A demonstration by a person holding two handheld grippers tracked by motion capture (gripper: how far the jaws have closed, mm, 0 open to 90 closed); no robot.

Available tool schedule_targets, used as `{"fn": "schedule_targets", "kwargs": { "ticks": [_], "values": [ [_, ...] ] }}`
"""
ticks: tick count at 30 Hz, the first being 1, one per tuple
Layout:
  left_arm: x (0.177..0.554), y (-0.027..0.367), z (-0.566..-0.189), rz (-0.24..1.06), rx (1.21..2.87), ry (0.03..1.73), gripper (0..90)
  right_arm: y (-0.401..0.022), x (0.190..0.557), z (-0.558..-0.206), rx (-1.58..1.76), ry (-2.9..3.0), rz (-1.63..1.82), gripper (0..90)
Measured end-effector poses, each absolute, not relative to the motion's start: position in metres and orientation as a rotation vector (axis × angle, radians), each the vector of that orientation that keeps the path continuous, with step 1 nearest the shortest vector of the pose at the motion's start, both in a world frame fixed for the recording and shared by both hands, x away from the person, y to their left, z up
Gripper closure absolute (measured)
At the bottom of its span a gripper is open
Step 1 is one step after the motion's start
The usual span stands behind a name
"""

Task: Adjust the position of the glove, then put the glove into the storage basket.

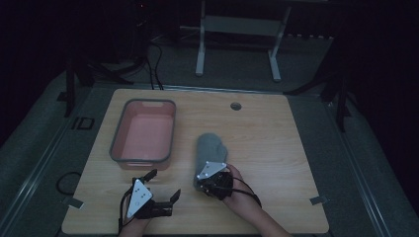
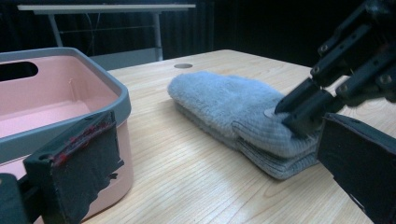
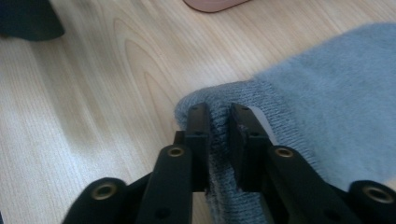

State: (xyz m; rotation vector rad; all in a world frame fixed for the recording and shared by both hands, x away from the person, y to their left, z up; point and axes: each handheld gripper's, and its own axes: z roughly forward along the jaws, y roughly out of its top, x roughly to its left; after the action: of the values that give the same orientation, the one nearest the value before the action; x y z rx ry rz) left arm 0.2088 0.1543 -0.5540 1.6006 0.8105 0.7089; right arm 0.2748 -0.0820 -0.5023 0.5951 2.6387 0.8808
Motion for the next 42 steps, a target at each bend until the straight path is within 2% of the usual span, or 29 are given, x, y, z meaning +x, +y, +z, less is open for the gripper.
{"fn": "schedule_targets", "kwargs": {
  "ticks": [3,5,11,19,26,28,31,32,34,36,42],
  "values": [
    [0.21,0.154,-0.555,0.719,1.621,0.822,0.1,-0.082,0.273,-0.5,0.587,2.633,0.898,69.8],
    [0.21,0.153,-0.555,0.729,1.622,0.832,0.1,-0.085,0.272,-0.496,0.578,2.628,0.926,61.4],
    [0.211,0.151,-0.552,0.717,1.641,0.842,0.1,-0.109,0.27,-0.472,0.625,2.534,1.058,51.8],
    [0.221,0.138,-0.537,0.617,1.721,0.799,0.1,-0.16,0.292,-0.454,0.811,2.396,1.111,52.2],
    [0.241,0.119,-0.518,0.523,1.727,0.769,0.1,-0.173,0.3,-0.452,0.891,2.349,1.159,50.8],
    [0.246,0.115,-0.515,0.498,1.737,0.781,6.9,-0.171,0.301,-0.456,0.906,2.342,1.171,52.0],
    [0.266,0.094,-0.508,0.484,1.818,0.825,10.8,-0.166,0.305,-0.465,0.936,2.336,1.183,52.3],
    [0.266,0.094,-0.508,0.484,1.818,0.825,19.0,-0.166,0.305,-0.465,0.936,2.336,1.183,52.3],
    [0.277,0.086,-0.508,0.461,1.85,0.861,19.5,-0.162,0.31,-0.472,0.96,2.338,1.181,52.7],
    [0.286,0.08,-0.511,0.453,1.885,0.915,23.7,-0.159,0.313,-0.477,0.984,2.344,1.194,51.6],
    [0.303,0.075,-0.522,0.501,1.915,1.029,27.3,-0.149,0.316,-0.496,1.067,2.323,1.212,47.8]
  ]
}}
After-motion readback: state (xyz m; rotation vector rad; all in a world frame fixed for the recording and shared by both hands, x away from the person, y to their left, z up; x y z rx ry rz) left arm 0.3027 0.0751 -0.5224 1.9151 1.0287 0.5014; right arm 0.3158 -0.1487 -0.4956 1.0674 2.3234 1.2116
